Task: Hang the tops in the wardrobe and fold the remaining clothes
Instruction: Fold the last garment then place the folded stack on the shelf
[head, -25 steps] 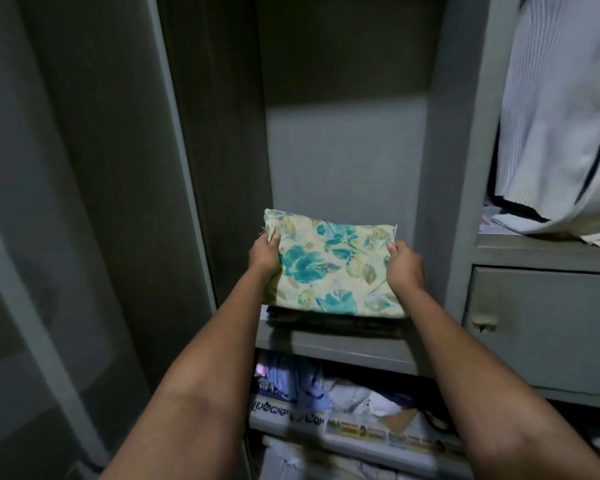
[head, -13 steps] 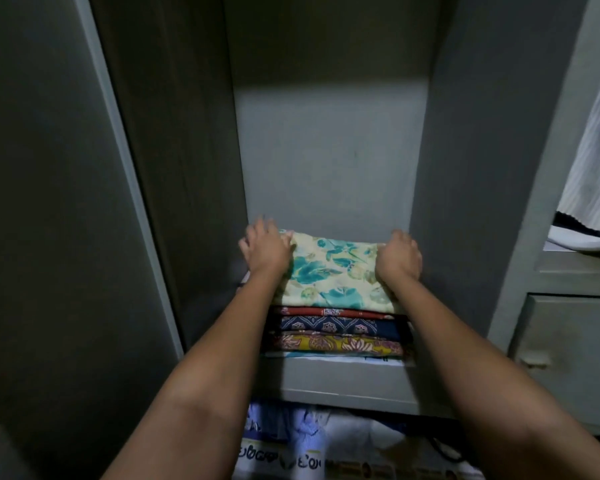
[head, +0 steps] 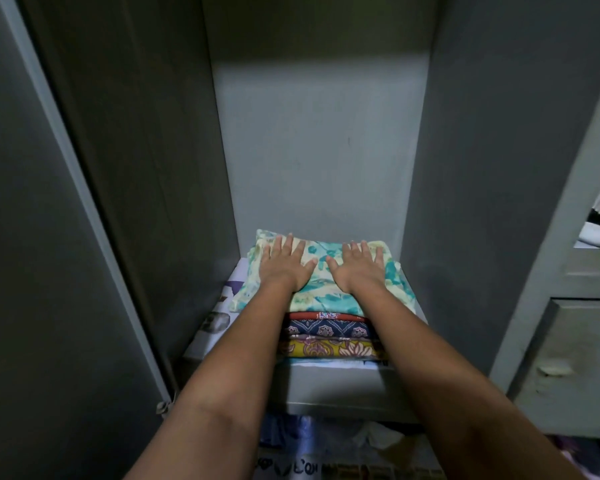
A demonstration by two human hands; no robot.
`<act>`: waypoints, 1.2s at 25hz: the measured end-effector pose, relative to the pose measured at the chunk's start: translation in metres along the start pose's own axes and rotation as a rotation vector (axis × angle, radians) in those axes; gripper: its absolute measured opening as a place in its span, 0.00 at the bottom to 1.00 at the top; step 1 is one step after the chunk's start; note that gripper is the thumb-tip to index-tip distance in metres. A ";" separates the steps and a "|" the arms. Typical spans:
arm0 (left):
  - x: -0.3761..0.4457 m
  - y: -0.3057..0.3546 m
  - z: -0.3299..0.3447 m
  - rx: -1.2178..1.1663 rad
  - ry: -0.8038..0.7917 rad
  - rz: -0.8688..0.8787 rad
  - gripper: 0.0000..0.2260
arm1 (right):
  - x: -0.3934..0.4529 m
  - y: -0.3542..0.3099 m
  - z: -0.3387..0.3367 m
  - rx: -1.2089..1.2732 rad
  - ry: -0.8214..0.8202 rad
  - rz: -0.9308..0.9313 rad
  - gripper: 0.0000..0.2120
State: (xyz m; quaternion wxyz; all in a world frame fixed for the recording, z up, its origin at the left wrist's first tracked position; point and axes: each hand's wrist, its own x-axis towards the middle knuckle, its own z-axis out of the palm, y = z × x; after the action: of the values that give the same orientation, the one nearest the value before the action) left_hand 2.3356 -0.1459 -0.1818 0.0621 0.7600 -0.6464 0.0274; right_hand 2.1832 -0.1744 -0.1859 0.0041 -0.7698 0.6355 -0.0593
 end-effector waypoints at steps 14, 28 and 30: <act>-0.004 -0.019 -0.014 -0.231 -0.118 -0.153 0.51 | 0.001 0.030 -0.004 0.286 -0.049 0.315 0.46; -0.104 0.013 -0.116 -1.284 0.213 0.025 0.27 | -0.082 0.051 -0.098 1.095 -0.003 0.010 0.42; -0.135 0.018 -0.116 -1.335 0.195 -0.010 0.29 | -0.114 0.061 -0.098 1.167 -0.002 -0.010 0.41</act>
State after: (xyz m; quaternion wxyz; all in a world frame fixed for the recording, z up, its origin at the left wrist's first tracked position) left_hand 2.2998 -0.0014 -0.0824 0.5767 0.5556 -0.5126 -0.3098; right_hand 2.0927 -0.0676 -0.1032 0.4280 -0.6432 0.4940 -0.3987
